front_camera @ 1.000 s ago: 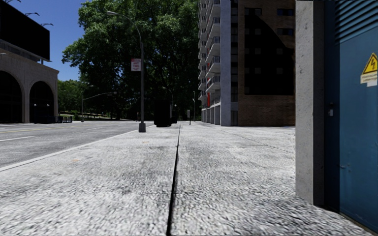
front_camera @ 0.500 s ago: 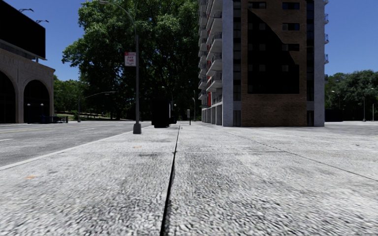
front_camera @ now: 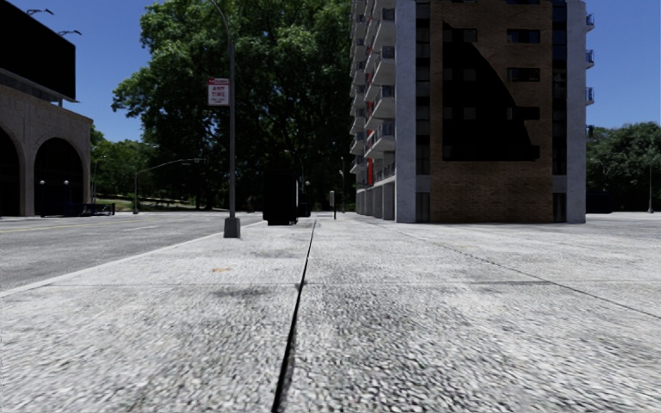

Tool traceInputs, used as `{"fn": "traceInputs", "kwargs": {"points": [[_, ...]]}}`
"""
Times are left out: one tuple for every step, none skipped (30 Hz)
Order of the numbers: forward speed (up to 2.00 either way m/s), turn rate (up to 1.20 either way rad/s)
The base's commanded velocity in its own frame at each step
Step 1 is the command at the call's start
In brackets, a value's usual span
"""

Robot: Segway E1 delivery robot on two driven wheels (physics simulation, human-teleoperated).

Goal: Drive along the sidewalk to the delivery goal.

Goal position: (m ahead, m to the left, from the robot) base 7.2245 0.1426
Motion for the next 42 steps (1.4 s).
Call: {"fn": "traceInputs", "kwargs": {"points": [[2.00, 0.17], [2.00, 0.17], [2.00, 0.18], [2.00, 0.18], [2.00, 0.18], [2.00, 0.17], [2.00, 0.08], [2.00, 0.05], [2.00, 0.06], [2.00, 0.06], [2.00, 0.07], [2.00, 0.07], [2.00, 0.00], [2.00, 0.00], [2.00, 0.00], [2.00, 0.00], [2.00, 0.00], [2.00, 0.00], [2.00, 0.00], [2.00, 0.00], [2.00, 0.00], [2.00, 0.00], [2.00, 0.00], [2.00, 0.00], [2.00, 0.00], [2.00, 0.00], [2.00, 0.00], [2.00, 0.00], [2.00, 0.00], [2.00, 0.00], [2.00, 0.00], [2.00, 0.00], [2.00, 0.00], [2.00, 0.00], [2.00, 0.00], [2.00, 0.00], [2.00, 0.00], [2.00, 0.00], [2.00, 0.00], [2.00, 0.00], [2.00, 0.00], [2.00, 0.00]]}}
